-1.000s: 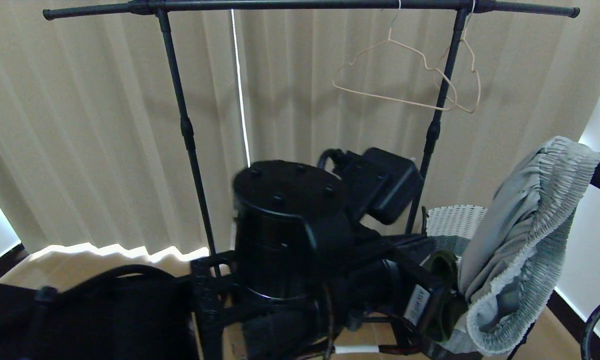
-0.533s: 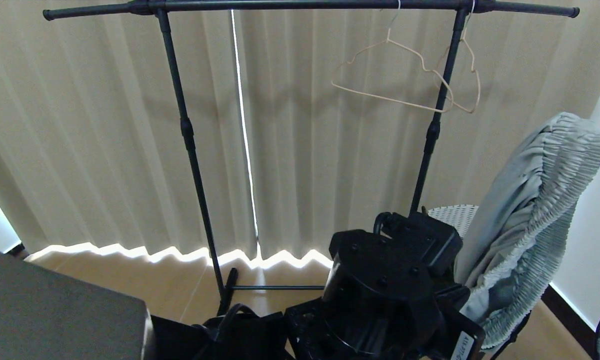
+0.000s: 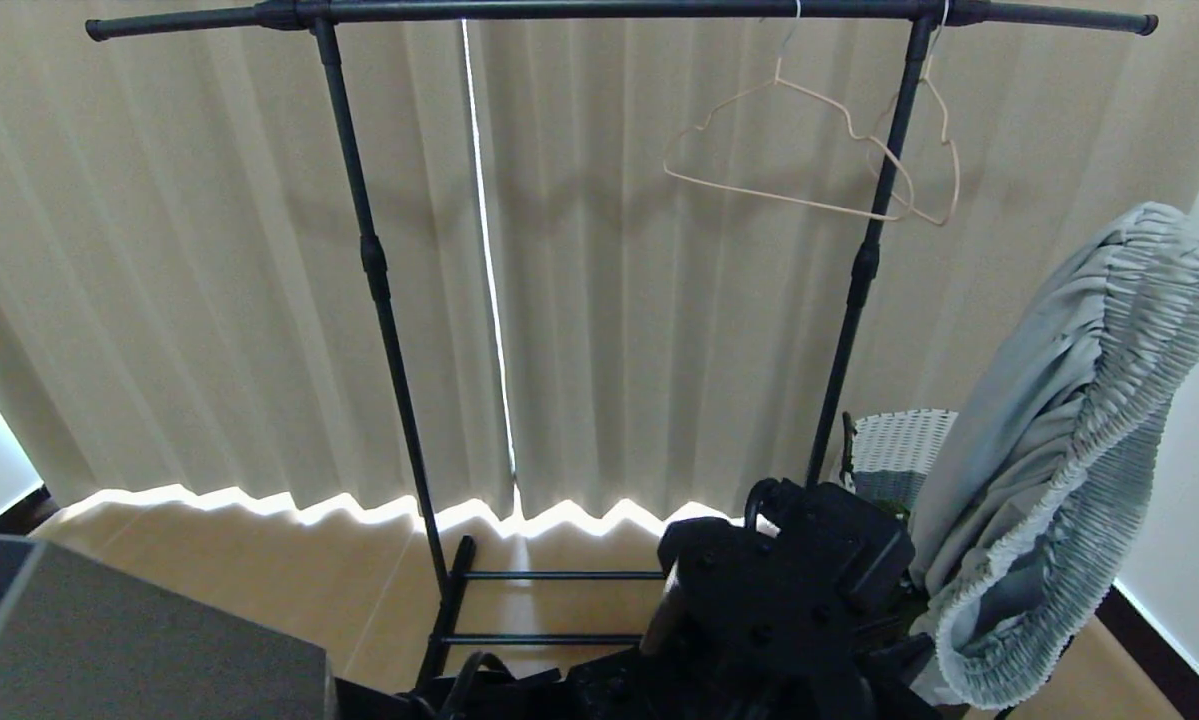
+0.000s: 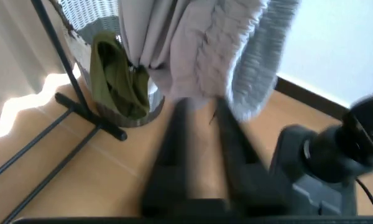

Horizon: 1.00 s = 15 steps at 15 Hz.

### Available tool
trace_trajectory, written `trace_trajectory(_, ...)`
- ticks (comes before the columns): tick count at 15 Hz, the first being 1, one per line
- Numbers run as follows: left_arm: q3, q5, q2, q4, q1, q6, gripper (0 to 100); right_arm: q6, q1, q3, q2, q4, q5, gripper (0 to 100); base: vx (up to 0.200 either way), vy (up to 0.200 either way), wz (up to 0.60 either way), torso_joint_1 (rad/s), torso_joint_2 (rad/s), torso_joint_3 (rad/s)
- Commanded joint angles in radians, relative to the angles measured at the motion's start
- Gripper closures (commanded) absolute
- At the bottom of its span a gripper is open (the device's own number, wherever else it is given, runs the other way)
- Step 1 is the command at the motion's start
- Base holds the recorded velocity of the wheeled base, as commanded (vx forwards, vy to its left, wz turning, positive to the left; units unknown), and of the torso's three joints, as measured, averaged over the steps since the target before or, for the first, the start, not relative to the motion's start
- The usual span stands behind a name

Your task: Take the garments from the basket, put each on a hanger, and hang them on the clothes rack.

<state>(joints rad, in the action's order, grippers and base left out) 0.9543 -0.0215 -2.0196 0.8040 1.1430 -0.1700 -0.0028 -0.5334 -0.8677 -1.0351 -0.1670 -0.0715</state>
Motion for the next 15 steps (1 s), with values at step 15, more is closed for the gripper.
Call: trace_trajectory(15, -0.002, -0.026, -0.122, 0.236, -0.051, -0.002, 0, -0.002, -0.023, -0.019, 0.007, 0.0, 0.027, 100, 0.0, 0.0, 0.0, 0.0, 0.0, 0.0)
